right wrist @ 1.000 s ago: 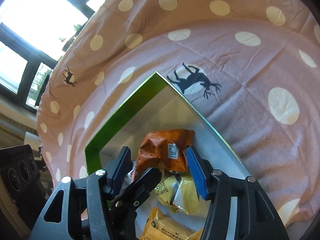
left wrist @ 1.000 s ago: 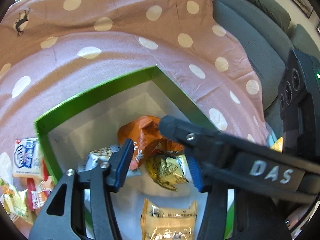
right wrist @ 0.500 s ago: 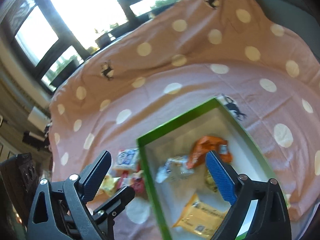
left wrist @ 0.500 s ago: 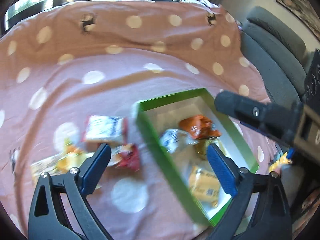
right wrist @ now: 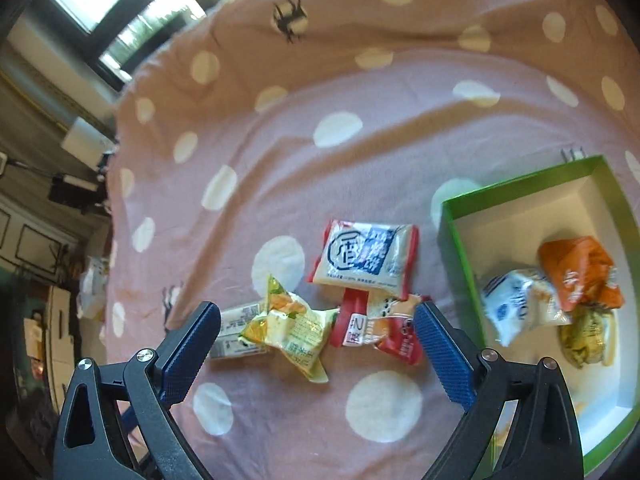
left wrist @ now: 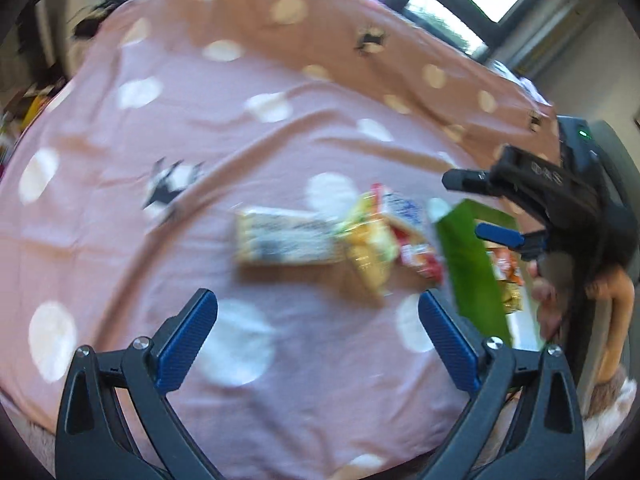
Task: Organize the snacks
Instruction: 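Withdraw the right gripper and reach to the white-blue biscuit packet, then close the right gripper on the white-blue biscuit packet and lift it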
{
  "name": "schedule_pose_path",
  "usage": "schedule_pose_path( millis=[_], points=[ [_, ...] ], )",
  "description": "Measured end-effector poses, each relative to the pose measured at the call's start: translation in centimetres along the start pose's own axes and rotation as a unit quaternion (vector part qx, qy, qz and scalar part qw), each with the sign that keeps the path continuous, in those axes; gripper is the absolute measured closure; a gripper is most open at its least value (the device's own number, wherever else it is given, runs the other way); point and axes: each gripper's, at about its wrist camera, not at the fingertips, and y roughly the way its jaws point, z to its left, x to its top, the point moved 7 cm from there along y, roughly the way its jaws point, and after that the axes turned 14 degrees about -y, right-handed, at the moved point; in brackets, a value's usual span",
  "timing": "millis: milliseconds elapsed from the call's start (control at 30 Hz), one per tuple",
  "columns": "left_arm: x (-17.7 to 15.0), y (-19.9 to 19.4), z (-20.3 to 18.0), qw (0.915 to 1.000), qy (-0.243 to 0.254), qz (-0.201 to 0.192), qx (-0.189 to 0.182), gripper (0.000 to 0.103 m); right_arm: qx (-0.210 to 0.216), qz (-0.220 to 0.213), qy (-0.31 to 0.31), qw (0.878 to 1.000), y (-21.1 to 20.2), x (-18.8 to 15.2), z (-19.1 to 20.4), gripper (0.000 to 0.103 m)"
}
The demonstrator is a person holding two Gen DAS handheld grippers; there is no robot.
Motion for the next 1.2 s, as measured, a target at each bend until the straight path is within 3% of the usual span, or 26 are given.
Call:
schedule_pose_path(
  millis=[167, 467, 600, 700, 767, 867, 1000, 1200],
  points=[
    [-0.8, 0.3, 3.0, 0.9993, -0.034, 0.012, 0.005, 0.002, -0.063, 0.041, 0.031, 0.997, 4.9, 0.7, -0.2, 0.006],
    [-1.9, 0.1, 3.7, 0.9996, -0.022, 0.018, 0.008, 0.002, -0.153, 0.08, 0.056, 0.983, 9.6, 0.7, -2.7, 0.006],
    [-2.0, 0.0, 3.5, 0.9998, -0.014, 0.015, 0.004, 0.002, -0.134, 0.092, 0.071, 0.984, 11.2, 0.3, -3.6, 0.006],
    [-2.0, 0.1, 3.5, 0.9998, -0.011, 0.013, 0.009, 0.002, -0.168, 0.083, 0.032, 0.982, 11.1, 0.4, -3.2, 0.02],
    [-2.1, 0.0, 3.5, 0.9998, -0.013, 0.011, 0.011, 0.002, -0.168, 0.069, 0.011, 0.983, 11.0, 0.5, -2.7, 0.024],
    [-2.3, -0.4, 3.6, 0.9999, -0.012, 0.003, 0.011, 0.002, -0.165, 0.054, -0.001, 0.985, 10.3, 0.2, -2.3, 0.043],
    [-2.4, -0.8, 3.7, 0.9999, -0.006, -0.002, 0.016, 0.002, -0.146, 0.049, -0.018, 0.988, 9.2, -0.4, -1.0, 0.043],
    [-2.5, -1.5, 4.1, 0.9996, -0.002, -0.015, 0.022, 0.002, -0.101, -0.003, -0.052, 0.993, 4.3, -1.4, 2.3, 0.043]
  ],
)
